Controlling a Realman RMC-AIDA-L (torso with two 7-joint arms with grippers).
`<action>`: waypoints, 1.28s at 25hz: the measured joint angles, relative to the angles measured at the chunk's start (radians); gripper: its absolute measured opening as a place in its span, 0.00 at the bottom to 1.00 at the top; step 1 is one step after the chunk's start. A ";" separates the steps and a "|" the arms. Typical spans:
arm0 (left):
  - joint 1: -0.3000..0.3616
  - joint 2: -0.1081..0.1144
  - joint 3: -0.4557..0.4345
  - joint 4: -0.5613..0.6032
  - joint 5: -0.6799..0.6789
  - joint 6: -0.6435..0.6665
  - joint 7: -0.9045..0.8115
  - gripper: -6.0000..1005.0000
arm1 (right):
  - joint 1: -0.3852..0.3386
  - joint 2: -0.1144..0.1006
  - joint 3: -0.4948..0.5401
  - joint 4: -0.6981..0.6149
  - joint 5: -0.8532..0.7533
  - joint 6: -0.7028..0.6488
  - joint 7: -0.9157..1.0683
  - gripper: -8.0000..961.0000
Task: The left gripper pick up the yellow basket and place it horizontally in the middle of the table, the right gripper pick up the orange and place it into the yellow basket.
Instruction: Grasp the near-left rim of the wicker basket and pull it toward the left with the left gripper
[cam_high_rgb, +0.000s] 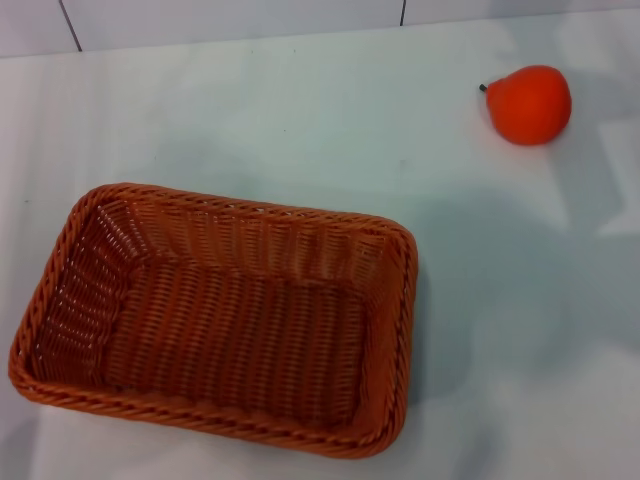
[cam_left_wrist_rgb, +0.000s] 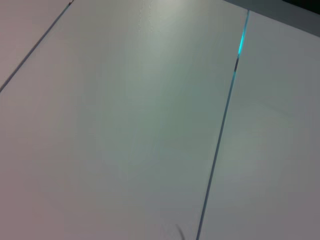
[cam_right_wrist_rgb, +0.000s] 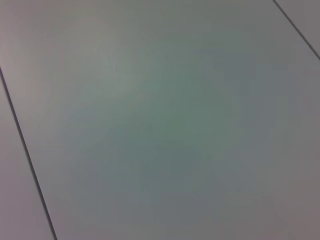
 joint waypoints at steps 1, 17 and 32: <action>0.001 0.000 0.000 0.000 0.004 0.003 0.000 0.63 | 0.000 0.000 0.000 0.000 0.000 0.001 0.000 0.95; 0.046 0.032 0.259 0.223 0.015 -0.136 -0.440 0.79 | 0.019 -0.003 -0.009 -0.005 0.000 0.024 0.015 0.95; 0.068 0.159 0.435 1.073 0.840 -0.169 -1.578 0.87 | 0.001 -0.005 0.000 -0.007 0.000 0.049 0.059 0.95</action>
